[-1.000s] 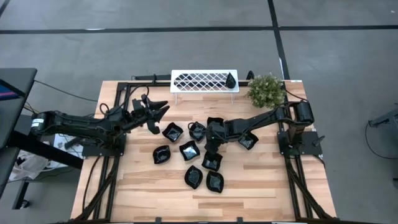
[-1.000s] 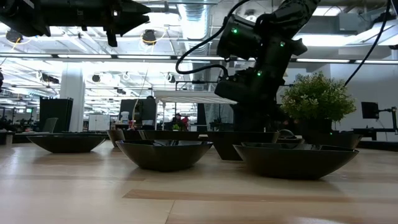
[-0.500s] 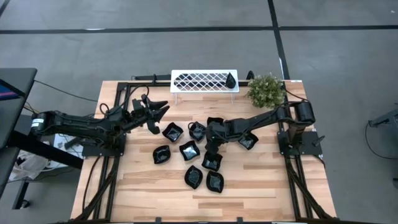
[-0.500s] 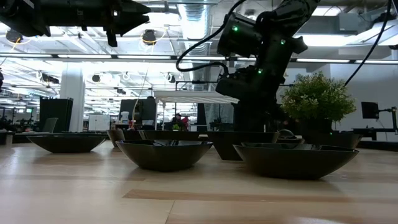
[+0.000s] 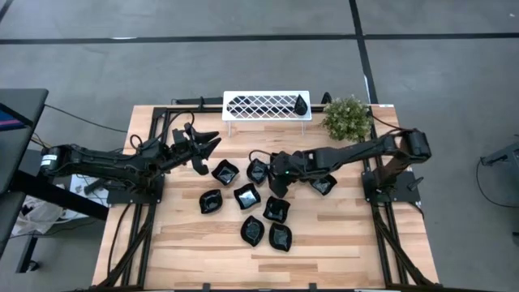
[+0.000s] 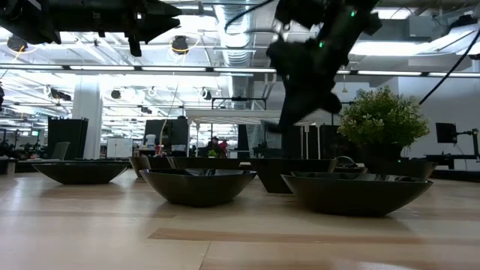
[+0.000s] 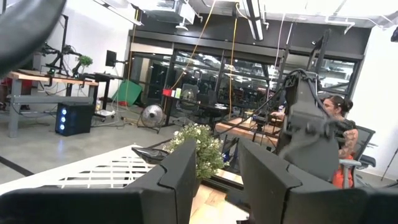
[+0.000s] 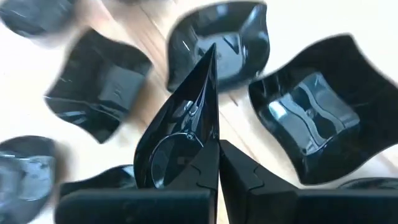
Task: Pick & Place Mini shaped plates
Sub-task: Stack the drop shaped plate on top of the drop shaped plate on the shelf
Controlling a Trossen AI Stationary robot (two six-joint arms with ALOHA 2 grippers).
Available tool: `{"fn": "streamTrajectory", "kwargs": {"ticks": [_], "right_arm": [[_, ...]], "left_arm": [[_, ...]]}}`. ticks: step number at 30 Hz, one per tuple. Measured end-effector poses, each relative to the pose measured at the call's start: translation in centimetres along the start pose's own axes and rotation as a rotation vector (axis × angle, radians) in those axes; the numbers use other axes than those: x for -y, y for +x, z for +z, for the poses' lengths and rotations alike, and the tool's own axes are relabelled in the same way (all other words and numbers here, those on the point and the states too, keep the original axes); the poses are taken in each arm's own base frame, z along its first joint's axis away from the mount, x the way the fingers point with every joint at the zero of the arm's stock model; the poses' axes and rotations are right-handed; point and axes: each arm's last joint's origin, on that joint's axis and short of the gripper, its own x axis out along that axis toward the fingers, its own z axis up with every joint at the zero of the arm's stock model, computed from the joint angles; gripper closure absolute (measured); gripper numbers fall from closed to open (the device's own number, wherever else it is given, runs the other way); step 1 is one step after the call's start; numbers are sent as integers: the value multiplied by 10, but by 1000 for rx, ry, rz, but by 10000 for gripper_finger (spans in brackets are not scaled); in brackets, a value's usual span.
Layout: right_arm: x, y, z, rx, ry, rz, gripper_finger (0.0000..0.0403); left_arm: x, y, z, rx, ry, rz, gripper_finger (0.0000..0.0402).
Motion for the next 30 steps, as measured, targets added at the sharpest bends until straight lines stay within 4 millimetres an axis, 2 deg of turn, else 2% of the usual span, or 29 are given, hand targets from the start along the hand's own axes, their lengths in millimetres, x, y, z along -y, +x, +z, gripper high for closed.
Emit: {"fn": "streamTrajectory", "kwargs": {"ticks": [5, 9, 15, 24, 30], "right_arm": [[8, -30, 13, 96, 22, 20, 402], [23, -53, 26, 169, 50, 20, 402], [60, -78, 45, 266, 105, -37, 402], [132, -95, 78, 355, 226, -216, 402], [157, -114, 111, 375, 272, -273, 402]], "left_arm": [[0, 0, 0, 0, 0, 0, 279], [0, 0, 0, 0, 0, 0, 279], [0, 0, 0, 0, 0, 0, 279], [0, 0, 0, 0, 0, 0, 279], [0, 0, 0, 0, 0, 0, 279]]}}
